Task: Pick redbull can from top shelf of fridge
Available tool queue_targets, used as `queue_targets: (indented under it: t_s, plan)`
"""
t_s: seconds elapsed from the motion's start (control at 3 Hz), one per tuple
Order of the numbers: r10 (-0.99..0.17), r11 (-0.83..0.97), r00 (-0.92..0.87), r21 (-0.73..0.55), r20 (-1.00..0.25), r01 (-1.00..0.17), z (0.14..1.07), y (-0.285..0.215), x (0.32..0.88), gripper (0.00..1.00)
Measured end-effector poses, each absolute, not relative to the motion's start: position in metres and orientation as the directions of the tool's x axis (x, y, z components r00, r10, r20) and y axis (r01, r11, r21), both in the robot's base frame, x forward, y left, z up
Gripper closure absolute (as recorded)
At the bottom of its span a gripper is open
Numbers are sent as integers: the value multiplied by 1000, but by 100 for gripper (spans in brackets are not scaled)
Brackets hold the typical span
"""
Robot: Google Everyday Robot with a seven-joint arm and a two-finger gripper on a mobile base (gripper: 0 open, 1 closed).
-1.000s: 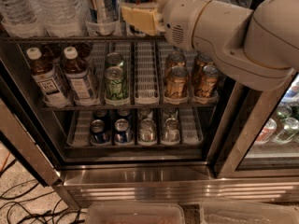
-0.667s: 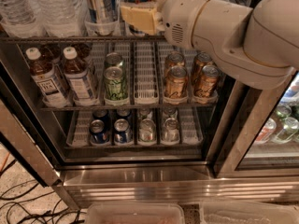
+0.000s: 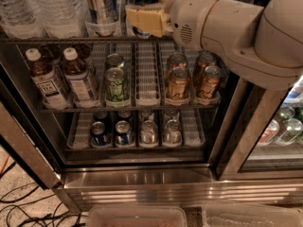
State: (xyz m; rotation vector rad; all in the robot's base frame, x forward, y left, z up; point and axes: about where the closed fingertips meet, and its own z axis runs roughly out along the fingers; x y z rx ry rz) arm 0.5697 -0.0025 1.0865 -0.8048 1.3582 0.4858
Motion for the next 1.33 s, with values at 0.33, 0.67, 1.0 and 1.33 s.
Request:
queue_targets:
  t_s: [0.33,0.67,1.0,1.33]
  plan:
    - [-166,644,157,-227,-974,-730,1077,-8,565,100]
    - [-194,593,137,-227,-971,-772,1061,-12,549,100]
    - [-266,495,106,-230,-958,-838,1033,-25,520,100]
    - [-307,422,90,-220,-947,-880,1013,-32,499,100]
